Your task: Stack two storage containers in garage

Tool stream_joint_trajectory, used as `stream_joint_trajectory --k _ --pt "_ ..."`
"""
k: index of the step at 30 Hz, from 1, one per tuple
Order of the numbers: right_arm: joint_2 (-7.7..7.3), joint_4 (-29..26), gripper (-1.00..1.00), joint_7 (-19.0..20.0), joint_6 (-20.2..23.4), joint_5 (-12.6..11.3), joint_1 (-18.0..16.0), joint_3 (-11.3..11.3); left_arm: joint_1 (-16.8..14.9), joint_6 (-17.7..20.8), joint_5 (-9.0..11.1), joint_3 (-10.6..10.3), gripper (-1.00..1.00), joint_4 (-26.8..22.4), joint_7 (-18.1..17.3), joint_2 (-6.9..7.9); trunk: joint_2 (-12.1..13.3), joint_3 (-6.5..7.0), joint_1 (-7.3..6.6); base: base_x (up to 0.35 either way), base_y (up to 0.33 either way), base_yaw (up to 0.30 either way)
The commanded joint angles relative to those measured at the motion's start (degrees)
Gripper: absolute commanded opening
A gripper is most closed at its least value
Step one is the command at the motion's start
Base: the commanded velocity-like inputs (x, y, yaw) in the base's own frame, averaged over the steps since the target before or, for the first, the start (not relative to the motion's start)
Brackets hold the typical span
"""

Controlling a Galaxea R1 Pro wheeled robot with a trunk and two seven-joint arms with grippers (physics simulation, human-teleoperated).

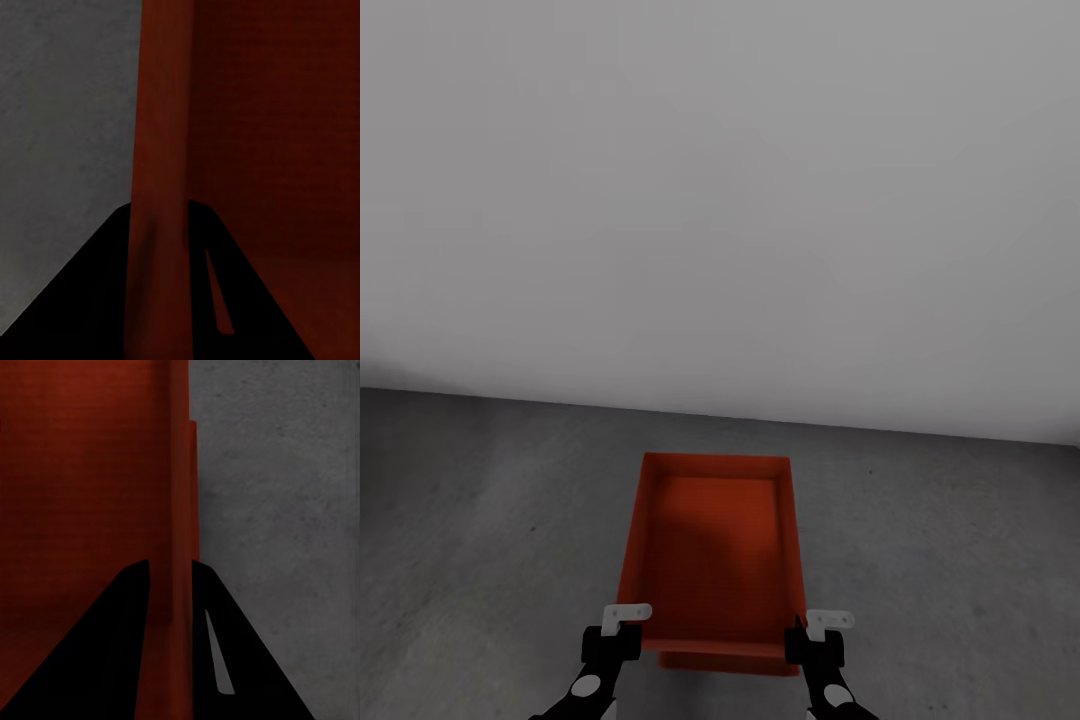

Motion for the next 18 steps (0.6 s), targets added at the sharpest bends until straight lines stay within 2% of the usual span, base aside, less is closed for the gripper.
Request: stream_joint_trajectory --k 1,5,18 --pt "0.01 -3.7 -1.0 0.7 -0.3 1.1 -0.1 -1.1 0.0 0.0 0.2 -0.1 -1.0 0.2 0.6 0.06 0.0 -0.06 0.01 0.0 0.0 -0.005" --pt "0.04 -3.7 -1.0 0.7 -0.3 1.1 -0.1 -1.1 0.0 0.0 0.2 -0.1 -1.0 0.1 0.6 0.06 0.0 -0.06 0.01 0.0 0.0 -0.024" --pt "0.04 -3.7 -1.0 0.7 -0.3 1.0 -0.1 -1.1 0.0 0.0 0.2 -0.1 -1.0 0.2 0.6 0.06 0.0 -0.06 0.01 0.0 0.0 -0.233"
